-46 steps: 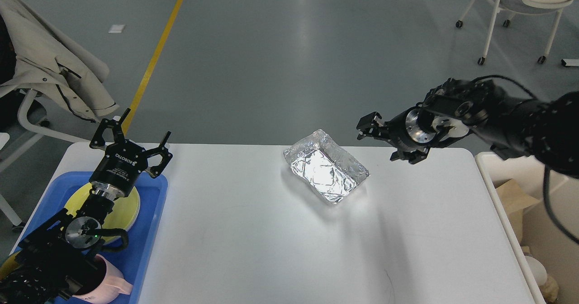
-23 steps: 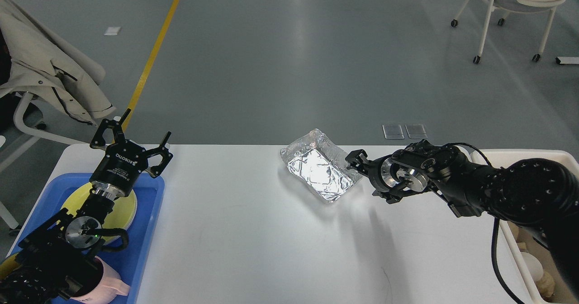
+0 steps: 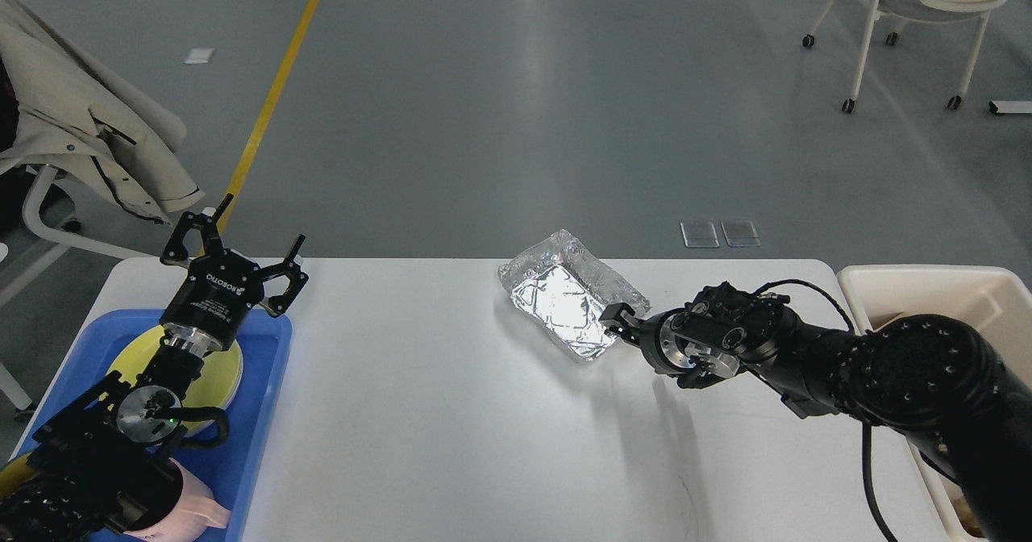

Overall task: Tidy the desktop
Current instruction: 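Raise the right gripper and reach toward the foil tray, then grasp the foil tray edge and lift it toward the bin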

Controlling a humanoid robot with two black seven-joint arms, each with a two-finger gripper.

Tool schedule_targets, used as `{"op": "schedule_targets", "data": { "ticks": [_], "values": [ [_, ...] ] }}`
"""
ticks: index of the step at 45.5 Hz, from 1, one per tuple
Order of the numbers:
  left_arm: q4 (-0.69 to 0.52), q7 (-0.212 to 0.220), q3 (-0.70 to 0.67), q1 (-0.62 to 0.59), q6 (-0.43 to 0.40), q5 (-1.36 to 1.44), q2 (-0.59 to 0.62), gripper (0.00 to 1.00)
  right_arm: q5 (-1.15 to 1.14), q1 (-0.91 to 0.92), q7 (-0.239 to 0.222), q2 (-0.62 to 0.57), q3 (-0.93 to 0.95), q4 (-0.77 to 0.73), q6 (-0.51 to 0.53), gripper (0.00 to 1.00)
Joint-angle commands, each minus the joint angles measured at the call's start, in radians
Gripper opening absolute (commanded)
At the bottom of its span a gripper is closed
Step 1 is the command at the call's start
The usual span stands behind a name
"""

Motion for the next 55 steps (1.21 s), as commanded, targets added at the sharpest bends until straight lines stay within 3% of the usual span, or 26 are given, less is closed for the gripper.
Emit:
{"op": "schedule_targets", "data": {
  "ticks": [1,8,14,16,20,23,31,40,43,49,55],
  "values": [
    [0.0,0.0,0.0,0.0,0.0,0.0,0.0,1.0,-0.036,-0.008,0.001,0.01,0.025,-0.001,-0.007,0.71],
    [0.0,0.0,0.0,0.0,0.0,0.0,0.0,1.0,-0.058,-0.017,0.013,0.011,0.032,-0.001,-0.007,0.39],
    [0.0,0.0,0.0,0.0,0.0,0.0,0.0,1.0,-0.073,-0.021,0.014,0.013,0.032,-0.003,-0.007,0.33],
    [0.0,0.0,0.0,0.0,0.0,0.0,0.0,1.0,-0.073,-0.025,0.014,0.013,0.032,-0.001,-0.007,0.23],
    [0.0,0.0,0.0,0.0,0.0,0.0,0.0,1.0,-0.079,-0.025,0.016,0.011,0.032,-0.001,-0.007,0.16],
    [0.0,0.0,0.0,0.0,0.0,0.0,0.0,1.0,-0.079,-0.025,0.016,0.011,0.034,-0.001,-0.002,0.0],
    [0.0,0.0,0.0,0.0,-0.001,0.0,0.0,1.0,-0.081,0.037,0.037,-0.019,0.012,0.026,0.059,0.0],
    [0.0,0.0,0.0,0.0,-0.001,0.0,0.0,1.0,-0.081,0.383,0.067,-0.277,-0.227,0.229,0.211,0.0],
    [0.0,0.0,0.0,0.0,-0.001,0.0,0.0,1.0,-0.085,0.549,0.074,-0.345,-0.329,0.325,0.306,0.0],
    [0.0,0.0,0.0,0.0,-0.001,0.0,0.0,1.0,-0.128,0.97,0.132,-0.461,-0.494,0.515,0.566,0.0],
    [0.0,0.0,0.0,0.0,-0.001,0.0,0.002,1.0,-0.234,1.311,0.174,-0.527,-0.537,0.628,0.803,0.0]
  ]
}}
